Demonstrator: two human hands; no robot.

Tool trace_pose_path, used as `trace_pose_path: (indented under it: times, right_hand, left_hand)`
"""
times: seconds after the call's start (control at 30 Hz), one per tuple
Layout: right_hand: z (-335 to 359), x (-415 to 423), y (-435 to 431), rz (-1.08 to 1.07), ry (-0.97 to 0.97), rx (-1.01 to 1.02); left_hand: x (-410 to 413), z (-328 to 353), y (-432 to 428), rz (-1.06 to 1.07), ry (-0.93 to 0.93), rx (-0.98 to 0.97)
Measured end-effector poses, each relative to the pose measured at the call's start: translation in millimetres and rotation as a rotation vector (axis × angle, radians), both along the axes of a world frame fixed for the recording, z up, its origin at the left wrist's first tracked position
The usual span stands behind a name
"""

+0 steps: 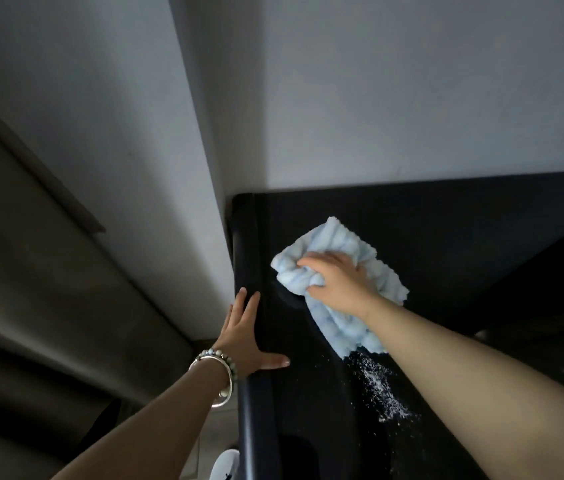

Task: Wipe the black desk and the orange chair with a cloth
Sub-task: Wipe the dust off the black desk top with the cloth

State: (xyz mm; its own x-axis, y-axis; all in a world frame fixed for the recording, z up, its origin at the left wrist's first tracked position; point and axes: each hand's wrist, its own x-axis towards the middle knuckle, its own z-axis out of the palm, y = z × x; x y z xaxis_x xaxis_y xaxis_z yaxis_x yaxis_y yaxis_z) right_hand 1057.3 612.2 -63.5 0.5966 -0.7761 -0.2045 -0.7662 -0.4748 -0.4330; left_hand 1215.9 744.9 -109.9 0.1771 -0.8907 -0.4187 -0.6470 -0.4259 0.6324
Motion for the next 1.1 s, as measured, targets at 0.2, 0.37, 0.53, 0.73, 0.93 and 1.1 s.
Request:
trace_pose_path:
  times: [0.2,0.37,0.53,0.73,0.93,1.1]
  right_hand:
    - [11,-10,36,0.332,0.189,0.077]
    - [39,-22,23,0.141,0.085,0.055]
    - [-3,-16,37,0.131,0.281,-0.071]
    - [-4,-53,48,0.246,-0.027,-0.040]
    - [5,-117,15,-0.133,0.105,-0.124]
    - [-22,-119,62,-0.211,0.226,-0.136]
  left_hand:
    - [4,3,13,0.092,0.059,-0.111]
    - [1,7,17,0.000,0.008,0.011]
    - [2,15,22,-0.065,-0.002,0.057]
    - [-5,16,27,-0.062,-0.122,0.014]
    - [-42,12,25,-0.152,-0.375,0.060]
    - [-52,5,29,-0.153,-0.506,0.053]
